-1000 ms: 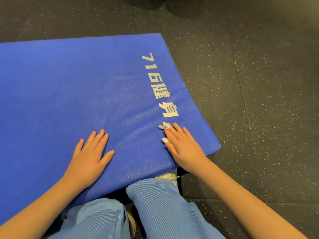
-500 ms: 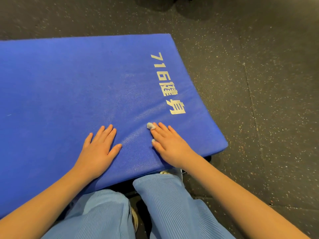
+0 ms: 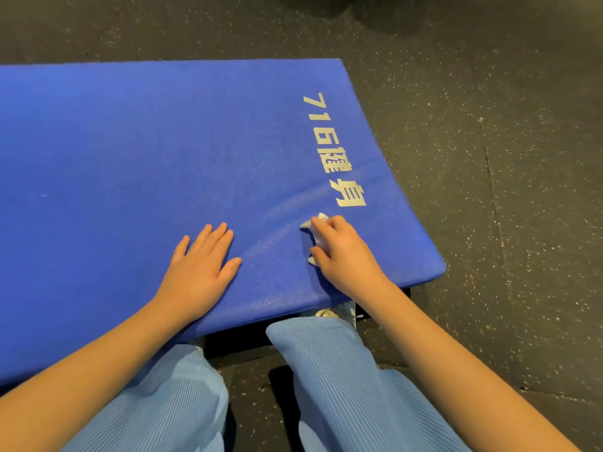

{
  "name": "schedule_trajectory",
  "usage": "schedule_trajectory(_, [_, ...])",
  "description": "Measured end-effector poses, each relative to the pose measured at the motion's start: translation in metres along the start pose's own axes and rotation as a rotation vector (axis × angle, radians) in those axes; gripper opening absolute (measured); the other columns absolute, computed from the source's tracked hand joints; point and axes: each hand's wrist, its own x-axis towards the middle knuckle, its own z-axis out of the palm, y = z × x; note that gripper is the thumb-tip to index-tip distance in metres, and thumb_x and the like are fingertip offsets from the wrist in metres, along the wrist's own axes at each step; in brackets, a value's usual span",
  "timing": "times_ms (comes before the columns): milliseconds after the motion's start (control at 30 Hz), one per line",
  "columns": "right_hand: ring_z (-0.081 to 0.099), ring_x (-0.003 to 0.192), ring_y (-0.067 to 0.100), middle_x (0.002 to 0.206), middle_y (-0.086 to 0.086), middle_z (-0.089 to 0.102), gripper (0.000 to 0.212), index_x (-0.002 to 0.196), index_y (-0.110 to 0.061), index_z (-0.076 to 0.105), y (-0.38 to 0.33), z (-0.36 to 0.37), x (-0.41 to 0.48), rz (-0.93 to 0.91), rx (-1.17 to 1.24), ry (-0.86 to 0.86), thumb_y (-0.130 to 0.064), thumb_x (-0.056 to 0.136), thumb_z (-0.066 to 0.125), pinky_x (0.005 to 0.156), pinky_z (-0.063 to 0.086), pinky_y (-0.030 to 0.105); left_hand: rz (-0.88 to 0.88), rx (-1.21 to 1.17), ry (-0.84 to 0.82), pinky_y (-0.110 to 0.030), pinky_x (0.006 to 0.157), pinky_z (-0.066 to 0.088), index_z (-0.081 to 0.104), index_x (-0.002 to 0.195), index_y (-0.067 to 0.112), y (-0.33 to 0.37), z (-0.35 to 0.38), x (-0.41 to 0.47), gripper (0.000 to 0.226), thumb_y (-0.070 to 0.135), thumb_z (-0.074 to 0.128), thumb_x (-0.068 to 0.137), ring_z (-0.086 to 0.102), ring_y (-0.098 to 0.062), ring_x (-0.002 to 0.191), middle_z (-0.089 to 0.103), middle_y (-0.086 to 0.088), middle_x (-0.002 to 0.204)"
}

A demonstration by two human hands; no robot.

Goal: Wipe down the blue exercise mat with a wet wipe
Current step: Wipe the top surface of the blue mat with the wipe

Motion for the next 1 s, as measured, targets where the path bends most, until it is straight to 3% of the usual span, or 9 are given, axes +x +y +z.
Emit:
schedule_trajectory(167, [0.036, 0.133, 0.029, 0.152, 0.006, 0.034, 0.051, 0.140, -0.014, 0.048, 0.005, -0.007, -0.005, -0.128, -0.079, -0.022, -0.028, 0.092, 0.039, 0.103, 0.034, 0.041, 0.002, -0.007, 0.006, -0.037, 0.119, -0.003, 0.016, 0.154, 0.020, 0.000, -0.001, -0.002, 0.095, 0.066, -0.007, 0.074, -0.001, -0.012, 0.148, 0.006, 0.007, 0.161])
schedule_trajectory(300, [0.035, 0.136, 0.025, 0.155, -0.001, 0.031, 0.037, 0.126, -0.011, 0.063, 0.028, -0.021, 0.000, -0.170, -0.083, -0.100, -0.020, 0.091, 0.058, 0.104, 0.039, 0.042, 0.004, -0.016, 0.018, -0.037, 0.118, -0.003, 0.017, 0.154, 0.020, 0.000, 0.000, -0.003, 0.094, 0.065, -0.006, 0.075, 0.000, -0.012, 0.148, 0.007, 0.007, 0.161])
schedule_trajectory(400, [0.041, 0.129, 0.024, 0.152, -0.002, 0.037, 0.019, 0.092, -0.011, 0.071, 0.027, -0.027, 0.014, -0.193, -0.129, -0.132, -0.030, 0.088, 0.068, 0.097, 0.043, 0.044, 0.002, -0.009, 0.019, -0.035, 0.118, -0.004, 0.016, 0.154, 0.021, 0.000, 0.000, -0.003, 0.093, 0.065, -0.007, 0.075, -0.001, -0.012, 0.148, 0.006, 0.008, 0.161])
schedule_trajectory(467, [0.045, 0.123, 0.026, 0.150, 0.000, 0.040, 0.031, 0.064, -0.018, 0.054, 0.021, -0.029, 0.024, -0.269, -0.174, -0.101, -0.033, 0.085, 0.071, 0.098, 0.041, 0.043, 0.003, -0.006, 0.027, -0.035, 0.118, -0.004, 0.016, 0.154, 0.021, 0.000, 0.000, -0.003, 0.092, 0.065, -0.007, 0.076, -0.001, -0.011, 0.148, 0.007, 0.008, 0.161])
schedule_trajectory(533, [0.046, 0.119, 0.025, 0.149, 0.001, 0.043, 0.038, 0.059, -0.022, 0.046, 0.015, -0.031, 0.036, -0.301, -0.176, -0.118, -0.036, 0.085, 0.070, 0.096, 0.040, 0.039, 0.006, -0.008, 0.032, -0.035, 0.118, -0.005, 0.017, 0.153, 0.021, 0.000, 0.000, -0.003, 0.091, 0.064, -0.007, 0.077, -0.001, -0.011, 0.148, 0.007, 0.008, 0.161])
schedule_trajectory(633, [0.054, 0.104, 0.026, 0.121, 0.006, 0.064, 0.029, 0.064, -0.016, 0.054, 0.010, -0.025, 0.049, -0.224, -0.127, -0.194, -0.029, 0.087, 0.067, 0.081, 0.045, 0.036, 0.005, -0.015, 0.033, -0.034, 0.117, -0.006, 0.018, 0.153, 0.021, 0.000, 0.001, -0.003, 0.090, 0.064, -0.006, 0.077, 0.000, -0.011, 0.148, 0.008, 0.008, 0.160])
schedule_trajectory(700, [0.058, 0.096, 0.027, 0.104, 0.006, 0.066, 0.010, 0.086, -0.011, 0.064, 0.008, -0.018, 0.049, -0.144, -0.025, -0.143, -0.021, 0.088, 0.065, 0.074, 0.045, 0.033, 0.006, -0.018, 0.039, -0.035, 0.118, -0.005, 0.020, 0.153, 0.021, 0.000, 0.002, -0.002, 0.089, 0.064, -0.005, 0.078, 0.001, -0.012, 0.148, 0.009, 0.008, 0.160])
schedule_trajectory(867, [0.056, 0.099, 0.029, 0.108, 0.010, 0.062, 0.040, 0.129, -0.013, 0.053, 0.007, -0.001, 0.038, -0.153, 0.017, -0.007, -0.016, 0.091, 0.062, 0.077, 0.044, 0.036, 0.016, -0.030, 0.056, -0.037, 0.118, -0.001, 0.025, 0.152, 0.020, -0.002, 0.004, -0.003, 0.085, 0.062, 0.001, 0.083, 0.005, -0.012, 0.148, 0.014, 0.007, 0.159])
schedule_trajectory(1000, [0.057, 0.069, 0.035, 0.081, 0.014, 0.059, 0.024, 0.073, -0.001, 0.065, 0.019, 0.005, 0.050, -0.175, -0.012, 0.196, -0.023, 0.084, 0.064, 0.054, 0.046, 0.035, 0.022, -0.038, 0.073, -0.039, 0.118, 0.003, 0.032, 0.150, 0.018, -0.002, 0.006, -0.002, 0.080, 0.060, 0.007, 0.086, 0.011, -0.014, 0.147, 0.020, 0.006, 0.158])
